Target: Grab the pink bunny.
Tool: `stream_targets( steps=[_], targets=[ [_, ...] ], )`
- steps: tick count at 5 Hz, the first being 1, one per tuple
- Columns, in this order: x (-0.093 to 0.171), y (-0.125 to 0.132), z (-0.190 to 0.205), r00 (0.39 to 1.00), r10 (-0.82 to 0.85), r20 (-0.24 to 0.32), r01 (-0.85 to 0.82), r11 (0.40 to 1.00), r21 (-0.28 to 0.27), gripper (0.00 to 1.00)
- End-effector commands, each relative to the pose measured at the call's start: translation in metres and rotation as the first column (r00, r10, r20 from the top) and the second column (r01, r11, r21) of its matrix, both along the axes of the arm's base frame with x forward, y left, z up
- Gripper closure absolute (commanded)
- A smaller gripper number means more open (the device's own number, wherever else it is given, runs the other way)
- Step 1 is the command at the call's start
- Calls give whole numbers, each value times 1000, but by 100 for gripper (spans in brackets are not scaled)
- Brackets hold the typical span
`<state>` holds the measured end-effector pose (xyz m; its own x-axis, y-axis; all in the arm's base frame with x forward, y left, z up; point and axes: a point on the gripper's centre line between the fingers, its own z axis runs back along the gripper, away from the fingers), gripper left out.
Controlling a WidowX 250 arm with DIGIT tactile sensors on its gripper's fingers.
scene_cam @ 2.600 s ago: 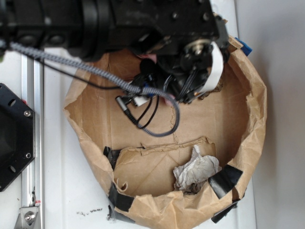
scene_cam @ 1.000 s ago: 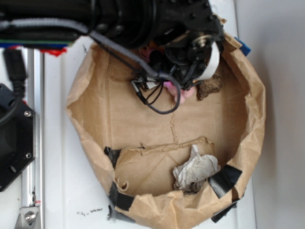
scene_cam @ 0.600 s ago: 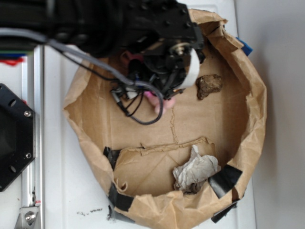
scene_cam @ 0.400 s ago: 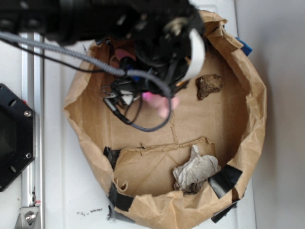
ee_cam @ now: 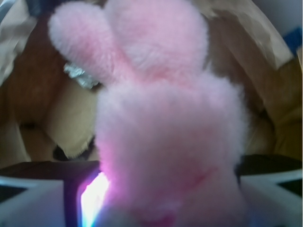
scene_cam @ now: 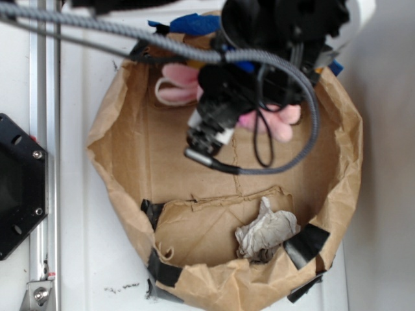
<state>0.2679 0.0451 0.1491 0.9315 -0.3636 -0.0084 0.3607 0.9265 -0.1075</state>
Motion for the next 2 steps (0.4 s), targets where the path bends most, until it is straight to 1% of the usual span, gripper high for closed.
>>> stream_targets(
  steps=[1,2],
  targets=[
    [3,-14,32,913,357,196,-378,922,82,100],
    [3,-23,37,916,358,183,-375,925,65,100]
  ],
)
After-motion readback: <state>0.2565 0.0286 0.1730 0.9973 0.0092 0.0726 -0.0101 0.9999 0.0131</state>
